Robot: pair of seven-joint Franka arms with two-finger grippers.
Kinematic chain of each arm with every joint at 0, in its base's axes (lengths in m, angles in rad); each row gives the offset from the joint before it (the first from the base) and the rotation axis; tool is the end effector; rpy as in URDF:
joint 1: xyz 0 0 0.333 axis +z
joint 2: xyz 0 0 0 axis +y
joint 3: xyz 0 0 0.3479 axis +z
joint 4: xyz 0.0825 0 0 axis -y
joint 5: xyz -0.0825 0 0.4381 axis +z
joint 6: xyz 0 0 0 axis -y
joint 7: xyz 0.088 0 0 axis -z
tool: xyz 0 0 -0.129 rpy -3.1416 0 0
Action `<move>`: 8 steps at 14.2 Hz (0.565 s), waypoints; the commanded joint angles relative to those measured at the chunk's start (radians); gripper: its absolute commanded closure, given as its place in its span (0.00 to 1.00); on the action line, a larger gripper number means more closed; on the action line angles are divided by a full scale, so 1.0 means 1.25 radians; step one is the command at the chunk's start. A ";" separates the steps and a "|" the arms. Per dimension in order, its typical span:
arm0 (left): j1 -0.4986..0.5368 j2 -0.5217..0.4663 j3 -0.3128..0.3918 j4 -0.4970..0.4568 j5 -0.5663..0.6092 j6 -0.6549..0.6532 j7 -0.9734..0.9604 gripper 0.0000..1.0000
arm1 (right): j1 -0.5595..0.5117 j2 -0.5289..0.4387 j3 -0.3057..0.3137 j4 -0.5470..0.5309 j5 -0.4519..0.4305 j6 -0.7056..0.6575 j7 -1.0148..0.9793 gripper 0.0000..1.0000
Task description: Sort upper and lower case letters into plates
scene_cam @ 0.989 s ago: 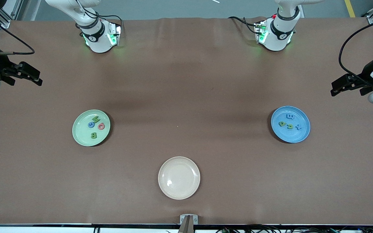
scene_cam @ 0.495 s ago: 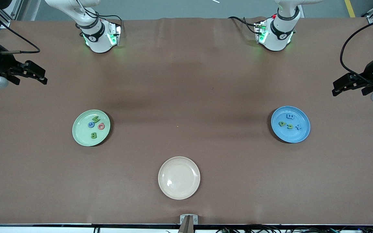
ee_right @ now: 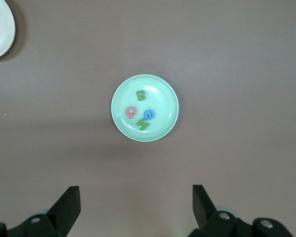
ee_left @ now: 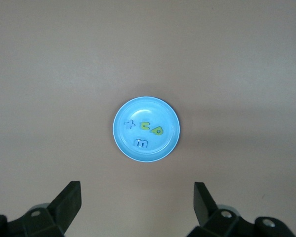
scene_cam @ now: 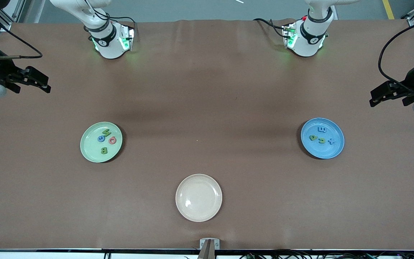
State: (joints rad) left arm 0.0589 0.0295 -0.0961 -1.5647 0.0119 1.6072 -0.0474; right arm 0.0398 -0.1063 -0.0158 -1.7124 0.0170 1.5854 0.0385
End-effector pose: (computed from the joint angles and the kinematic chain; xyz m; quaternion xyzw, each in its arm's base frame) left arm 0.6219 -0.0208 0.6228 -1.0000 -0.0050 -0.0068 0.0042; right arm 0.5710 0.0154 0.6239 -0.9999 0.0074 0.0106 0.0090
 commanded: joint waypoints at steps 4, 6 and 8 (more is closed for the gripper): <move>-0.027 -0.002 0.014 0.014 0.014 -0.013 -0.001 0.00 | -0.001 -0.022 0.000 -0.023 -0.003 0.006 0.007 0.00; -0.037 -0.003 0.019 0.014 0.014 -0.013 -0.001 0.00 | -0.001 -0.022 0.000 -0.023 -0.003 0.002 0.006 0.00; -0.039 -0.003 0.020 0.014 0.013 -0.013 -0.001 0.00 | -0.005 -0.022 -0.001 -0.028 -0.004 0.001 0.006 0.00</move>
State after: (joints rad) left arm 0.0267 0.0295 -0.0850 -1.5628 0.0119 1.6072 -0.0474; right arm 0.0395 -0.1064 -0.0166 -1.7140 0.0170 1.5843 0.0385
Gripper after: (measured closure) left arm 0.000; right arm 0.000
